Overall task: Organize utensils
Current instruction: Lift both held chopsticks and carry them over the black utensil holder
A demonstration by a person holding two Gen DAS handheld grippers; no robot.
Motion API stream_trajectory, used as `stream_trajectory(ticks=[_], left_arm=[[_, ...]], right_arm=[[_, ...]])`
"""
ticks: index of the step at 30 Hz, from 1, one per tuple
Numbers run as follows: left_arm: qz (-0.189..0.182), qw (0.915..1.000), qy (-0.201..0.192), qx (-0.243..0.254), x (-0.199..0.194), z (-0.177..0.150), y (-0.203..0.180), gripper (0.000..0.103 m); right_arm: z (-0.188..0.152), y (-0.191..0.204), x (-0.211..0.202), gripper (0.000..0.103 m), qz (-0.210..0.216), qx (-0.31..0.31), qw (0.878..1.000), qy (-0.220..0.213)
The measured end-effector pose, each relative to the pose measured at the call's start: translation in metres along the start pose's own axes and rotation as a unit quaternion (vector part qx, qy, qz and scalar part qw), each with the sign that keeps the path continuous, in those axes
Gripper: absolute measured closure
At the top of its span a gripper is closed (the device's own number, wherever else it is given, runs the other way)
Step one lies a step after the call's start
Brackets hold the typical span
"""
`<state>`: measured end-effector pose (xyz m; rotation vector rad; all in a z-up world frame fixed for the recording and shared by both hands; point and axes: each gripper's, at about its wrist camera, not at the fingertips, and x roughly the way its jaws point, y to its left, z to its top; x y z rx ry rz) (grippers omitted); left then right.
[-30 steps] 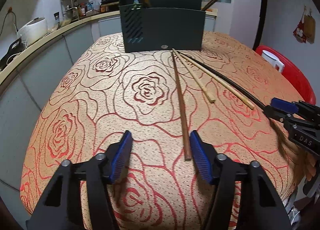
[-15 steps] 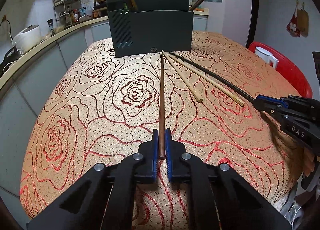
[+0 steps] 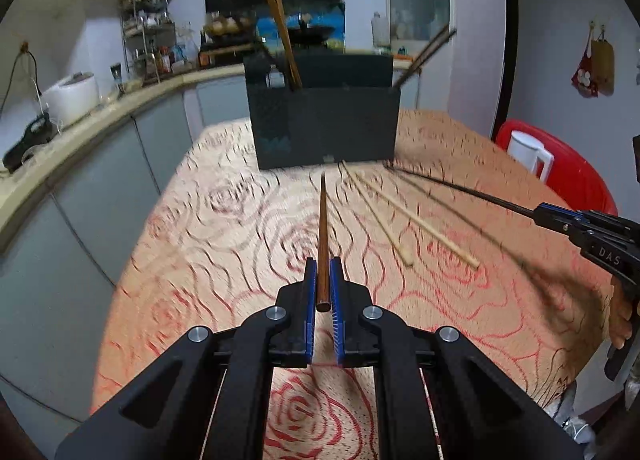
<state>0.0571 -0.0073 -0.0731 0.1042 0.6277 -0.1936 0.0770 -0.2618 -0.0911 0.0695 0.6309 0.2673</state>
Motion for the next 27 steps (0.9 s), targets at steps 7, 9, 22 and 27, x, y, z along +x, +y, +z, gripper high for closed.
stream_trajectory(ticks=[7,9,22,27], left_arm=[[0.007,0.999,-0.043,0.001,-0.033,0.027,0.01,0.096],[0.01,0.9984,-0.056,0.002,-0.04,0.034,0.013,0.096],[0.008,0.9935,-0.113,0.011,-0.069,0.081,0.022,0.096],[-0.003,0.9924,-0.123,0.012,-0.075,0.099,0.026,0.096]], right_arm=[[0.022,-0.002,-0.035,0.095,0.004,0.007,0.999,-0.051],[0.029,-0.002,-0.043,0.095,0.007,0.007,0.998,-0.064],[0.066,0.0,-0.08,0.095,0.017,-0.001,0.993,-0.119],[0.082,-0.002,-0.086,0.095,0.024,0.008,0.992,-0.126]])
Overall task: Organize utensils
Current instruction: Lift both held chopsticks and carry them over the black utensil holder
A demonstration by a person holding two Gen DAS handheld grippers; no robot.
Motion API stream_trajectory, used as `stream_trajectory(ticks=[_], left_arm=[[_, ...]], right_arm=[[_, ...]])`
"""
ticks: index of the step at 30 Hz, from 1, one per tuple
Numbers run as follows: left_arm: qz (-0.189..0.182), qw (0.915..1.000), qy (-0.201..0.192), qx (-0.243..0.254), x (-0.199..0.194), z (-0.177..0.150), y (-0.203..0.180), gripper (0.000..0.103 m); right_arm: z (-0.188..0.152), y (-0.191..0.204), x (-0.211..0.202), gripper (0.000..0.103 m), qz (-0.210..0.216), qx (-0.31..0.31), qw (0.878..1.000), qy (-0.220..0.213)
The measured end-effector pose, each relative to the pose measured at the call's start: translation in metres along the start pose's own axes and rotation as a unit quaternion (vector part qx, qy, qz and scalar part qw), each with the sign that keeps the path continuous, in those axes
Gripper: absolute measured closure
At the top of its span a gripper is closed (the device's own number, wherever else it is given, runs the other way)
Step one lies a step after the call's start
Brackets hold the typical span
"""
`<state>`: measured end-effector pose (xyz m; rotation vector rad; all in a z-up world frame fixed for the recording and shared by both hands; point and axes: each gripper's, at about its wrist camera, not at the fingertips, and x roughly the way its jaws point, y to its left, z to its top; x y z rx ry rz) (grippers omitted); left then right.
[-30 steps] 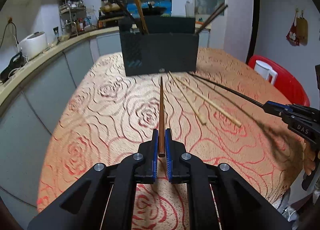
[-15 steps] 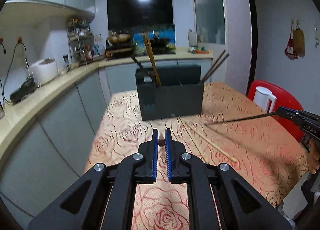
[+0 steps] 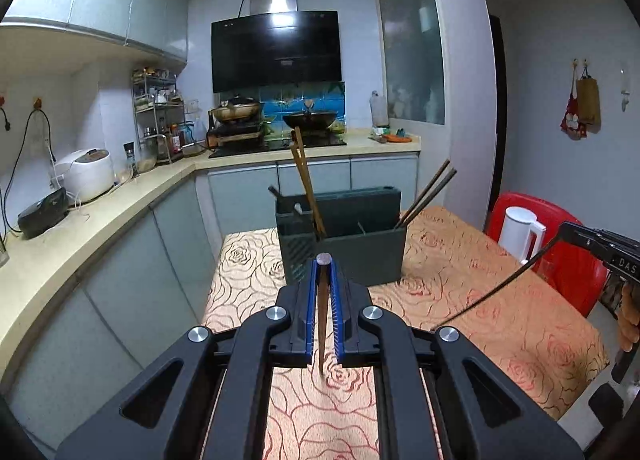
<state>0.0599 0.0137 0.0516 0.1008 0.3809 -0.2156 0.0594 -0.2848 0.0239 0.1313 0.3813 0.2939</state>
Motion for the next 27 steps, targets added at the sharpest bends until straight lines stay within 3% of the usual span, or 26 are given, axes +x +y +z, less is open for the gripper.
stream_trajectory(ticks=[18,27], left_arm=[[-0.032,0.9995,0.004,0.001,0.003,0.035,0.005,0.096],[-0.032,0.9994,0.001,0.013,0.012,0.063,0.0,0.096]], right_arm=[[0.05,0.005,0.018,0.095,0.014,0.002,1.0,0.021],[0.088,0.008,0.026,0.095,0.008,-0.009,1.0,0.008]])
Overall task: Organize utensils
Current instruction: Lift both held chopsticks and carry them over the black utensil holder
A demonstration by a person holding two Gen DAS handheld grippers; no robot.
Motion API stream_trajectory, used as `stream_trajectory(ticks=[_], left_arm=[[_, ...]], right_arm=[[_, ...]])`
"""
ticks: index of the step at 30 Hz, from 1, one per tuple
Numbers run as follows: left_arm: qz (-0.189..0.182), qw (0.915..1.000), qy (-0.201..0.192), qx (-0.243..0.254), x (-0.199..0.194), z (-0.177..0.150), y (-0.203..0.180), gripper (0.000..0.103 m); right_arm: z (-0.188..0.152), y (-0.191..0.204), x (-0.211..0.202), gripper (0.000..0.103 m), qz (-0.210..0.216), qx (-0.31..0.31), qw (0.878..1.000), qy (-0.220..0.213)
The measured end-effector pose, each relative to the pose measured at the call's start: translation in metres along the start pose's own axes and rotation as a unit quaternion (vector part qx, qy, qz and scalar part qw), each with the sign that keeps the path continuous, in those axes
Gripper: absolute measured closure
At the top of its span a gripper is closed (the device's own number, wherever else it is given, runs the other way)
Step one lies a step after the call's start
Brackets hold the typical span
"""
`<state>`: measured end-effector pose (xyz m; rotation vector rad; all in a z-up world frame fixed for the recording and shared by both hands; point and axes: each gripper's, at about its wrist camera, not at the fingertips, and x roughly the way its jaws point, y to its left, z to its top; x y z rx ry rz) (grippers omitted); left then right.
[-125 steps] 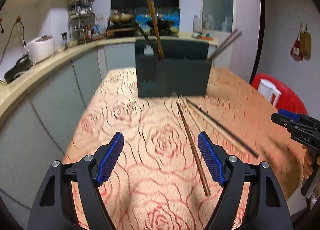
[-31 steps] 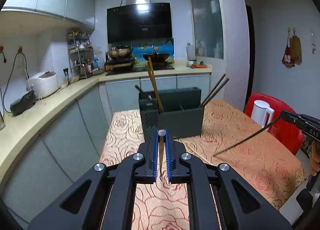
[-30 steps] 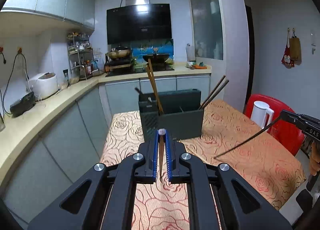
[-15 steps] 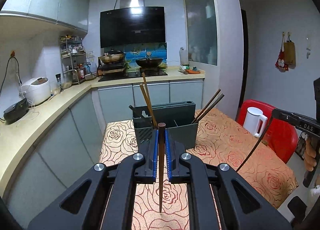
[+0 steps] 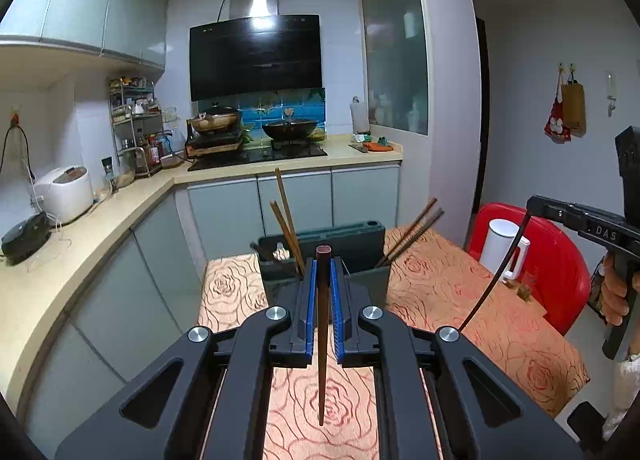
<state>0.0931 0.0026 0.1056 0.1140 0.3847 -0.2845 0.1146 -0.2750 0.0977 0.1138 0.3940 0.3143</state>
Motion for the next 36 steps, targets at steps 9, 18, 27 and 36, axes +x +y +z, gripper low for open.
stream_trajectory(ticks=[9,18,27,36], left_arm=[[0.001,0.9995,-0.032,0.008,0.024,0.057,-0.004,0.096],[0.006,0.998,-0.061,0.014,0.053,0.106,-0.015,0.096],[0.016,0.9975,-0.069,-0.003,0.103,0.137,-0.017,0.096],[0.015,0.9985,-0.039,-0.035,0.164,0.122,-0.003,0.096]], right_arm=[[0.043,0.002,0.023,0.095,-0.007,-0.008,1.0,-0.013],[0.079,0.005,0.051,0.095,-0.016,-0.009,0.999,-0.03],[0.1,0.01,0.087,0.095,-0.028,-0.019,0.998,-0.051],[0.09,0.01,0.128,0.095,-0.037,-0.029,0.998,-0.039]])
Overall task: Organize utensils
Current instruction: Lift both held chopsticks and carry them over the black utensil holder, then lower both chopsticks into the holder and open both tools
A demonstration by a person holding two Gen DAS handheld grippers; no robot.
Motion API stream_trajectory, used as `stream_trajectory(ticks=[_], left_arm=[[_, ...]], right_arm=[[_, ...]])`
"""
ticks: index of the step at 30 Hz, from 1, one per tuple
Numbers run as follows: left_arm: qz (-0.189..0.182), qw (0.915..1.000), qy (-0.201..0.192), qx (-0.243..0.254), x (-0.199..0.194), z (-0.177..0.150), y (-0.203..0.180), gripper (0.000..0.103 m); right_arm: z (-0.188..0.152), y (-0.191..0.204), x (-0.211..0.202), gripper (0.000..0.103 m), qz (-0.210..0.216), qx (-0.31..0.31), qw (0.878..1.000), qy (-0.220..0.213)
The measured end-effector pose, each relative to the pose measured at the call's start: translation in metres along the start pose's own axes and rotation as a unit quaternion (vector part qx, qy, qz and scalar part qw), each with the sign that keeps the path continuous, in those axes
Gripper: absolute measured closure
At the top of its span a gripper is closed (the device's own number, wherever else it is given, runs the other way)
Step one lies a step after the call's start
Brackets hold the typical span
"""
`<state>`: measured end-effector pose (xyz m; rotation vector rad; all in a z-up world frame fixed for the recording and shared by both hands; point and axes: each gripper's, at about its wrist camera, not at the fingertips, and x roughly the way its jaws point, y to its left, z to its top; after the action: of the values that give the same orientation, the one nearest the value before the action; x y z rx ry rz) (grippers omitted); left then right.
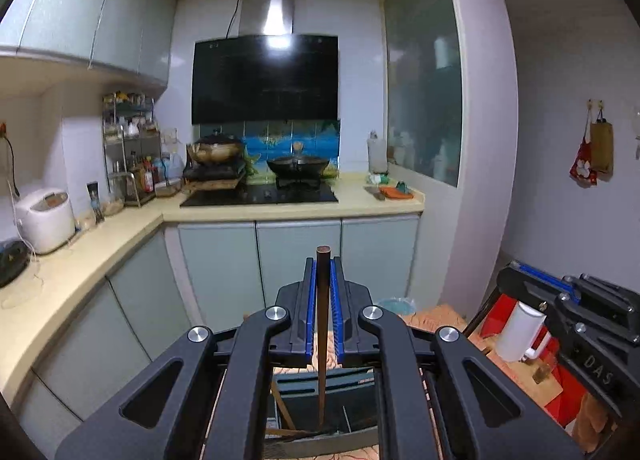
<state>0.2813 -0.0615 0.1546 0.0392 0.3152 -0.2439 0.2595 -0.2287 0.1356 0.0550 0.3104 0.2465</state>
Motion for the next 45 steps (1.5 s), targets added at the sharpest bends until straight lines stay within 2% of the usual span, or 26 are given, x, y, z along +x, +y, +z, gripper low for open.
stream_trajectory(ticks=[7,16,17,19,21,22,23,24,25,26,27,30,34,36,38,45], left_arm=[[0.003,0.9998,0.022,0.002,0.013,-0.024,0.009,0.096],[0.006,0.9994,0.033,-0.004,0.014,-0.036,0.017,0.096],[0.006,0.9994,0.033,-0.003,0.013,-0.036,0.017,0.093],[0.006,0.9995,0.031,-0.004,0.01,-0.036,0.018,0.081],[0.007,0.9996,0.025,-0.007,0.005,-0.034,0.019,0.063],[0.008,0.9997,0.023,-0.009,0.004,-0.034,0.02,0.06],[0.009,0.9997,0.021,-0.011,0.001,-0.034,0.021,0.053],[0.008,0.9997,0.018,-0.015,-0.003,-0.034,0.023,0.047],[0.009,0.9997,0.015,-0.018,-0.006,-0.035,0.024,0.043],[0.009,0.9997,0.012,-0.021,-0.011,-0.035,0.025,0.035],[0.009,0.9997,0.008,-0.022,-0.015,-0.036,0.026,0.031],[0.009,0.9998,0.0,-0.02,-0.029,-0.041,0.026,0.024],[0.007,0.9998,0.002,-0.021,-0.046,-0.052,0.027,0.02],[0.007,0.9997,0.006,-0.021,-0.054,-0.06,0.028,0.018],[0.005,0.9998,0.009,-0.018,-0.064,-0.072,0.027,0.017],[0.01,0.9992,0.038,-0.01,-0.093,-0.124,0.024,0.017]], right_arm=[[-0.015,0.0,0.015,0.095,-0.002,-0.003,1.0,0.027],[-0.022,-0.001,0.023,0.093,0.009,0.011,0.999,0.046],[-0.022,-0.002,0.024,0.093,0.01,0.012,0.999,0.047],[-0.023,-0.002,0.024,0.093,0.011,0.012,0.999,0.051],[-0.024,-0.002,0.023,0.092,0.012,0.009,0.998,0.053],[-0.025,-0.001,0.022,0.092,0.013,0.008,0.998,0.053],[-0.025,0.0,0.021,0.09,0.014,0.007,0.998,0.054],[-0.026,0.0,0.02,0.081,0.014,0.007,0.998,0.054],[-0.026,-0.001,0.017,0.076,0.015,0.009,0.999,0.051],[-0.026,0.0,0.015,0.071,0.015,0.01,0.999,0.049],[-0.026,0.0,0.011,0.07,0.015,0.009,0.999,0.045],[-0.028,0.001,0.002,0.07,0.016,0.004,0.999,0.041],[-0.033,0.001,-0.012,0.069,0.019,0.004,0.999,0.039],[-0.038,0.0,-0.021,0.058,0.017,0.006,0.999,0.037],[-0.043,0.0,-0.028,0.054,0.016,0.009,0.999,0.038],[-0.076,0.004,-0.057,0.052,0.016,0.003,0.999,0.051]])
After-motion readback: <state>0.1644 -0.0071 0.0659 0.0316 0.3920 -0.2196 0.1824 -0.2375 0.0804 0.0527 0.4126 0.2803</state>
